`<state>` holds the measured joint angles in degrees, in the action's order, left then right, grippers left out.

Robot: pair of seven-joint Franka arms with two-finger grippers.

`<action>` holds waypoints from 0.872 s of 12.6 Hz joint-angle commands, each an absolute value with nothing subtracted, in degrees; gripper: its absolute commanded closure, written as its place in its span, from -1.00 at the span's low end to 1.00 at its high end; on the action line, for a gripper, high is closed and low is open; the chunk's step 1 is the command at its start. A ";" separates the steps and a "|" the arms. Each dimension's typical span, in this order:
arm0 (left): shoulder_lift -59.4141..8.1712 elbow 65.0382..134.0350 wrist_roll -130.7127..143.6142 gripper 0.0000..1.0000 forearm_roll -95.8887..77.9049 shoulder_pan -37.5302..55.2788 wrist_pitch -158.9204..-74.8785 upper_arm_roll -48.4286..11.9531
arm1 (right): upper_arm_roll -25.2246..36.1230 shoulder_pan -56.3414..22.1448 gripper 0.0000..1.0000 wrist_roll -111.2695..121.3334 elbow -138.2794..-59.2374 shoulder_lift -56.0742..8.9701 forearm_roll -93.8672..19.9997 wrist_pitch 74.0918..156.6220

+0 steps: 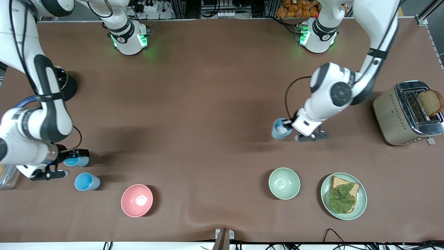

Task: Stack blue cups with both arms
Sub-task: 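Carry the cup to mid-table with the left gripper while the right gripper lifts its cup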

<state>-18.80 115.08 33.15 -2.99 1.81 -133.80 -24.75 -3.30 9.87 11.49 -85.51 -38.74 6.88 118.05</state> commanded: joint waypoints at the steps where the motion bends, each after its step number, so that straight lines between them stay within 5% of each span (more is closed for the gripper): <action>1: -20.03 112.33 43.38 1.00 -3.34 8.33 -133.33 -24.61 | -3.52 10.37 -1.00 11.69 -84.29 -40.25 9.05 118.56; 2: -20.91 111.28 46.46 1.00 -3.17 10.18 -133.50 -24.61 | -3.52 10.63 -1.00 11.78 -84.72 -40.78 9.05 119.00; 3: -22.57 109.53 50.50 1.00 -3.08 13.24 -133.59 -24.61 | -3.52 10.81 -0.07 13.26 -84.81 -41.04 9.05 119.00; 4: -23.98 107.95 52.62 1.00 -2.99 14.75 -133.68 -24.61 | -3.52 10.98 0.57 13.71 -84.99 -41.31 9.05 119.00; 5: -25.73 106.28 54.30 1.00 -2.99 16.77 -133.68 -24.44 | -3.52 11.16 0.96 13.71 -85.16 -41.57 9.05 119.09; 11: -35.76 98.36 68.19 1.00 3.07 24.87 -133.68 -24.08 | -3.60 11.08 1.00 13.71 -85.43 -41.31 9.05 118.39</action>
<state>-31.83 102.47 64.65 1.09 23.30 -133.90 -24.61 -2.86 10.53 13.15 -85.43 -41.68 8.12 118.73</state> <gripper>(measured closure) 0.969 0.952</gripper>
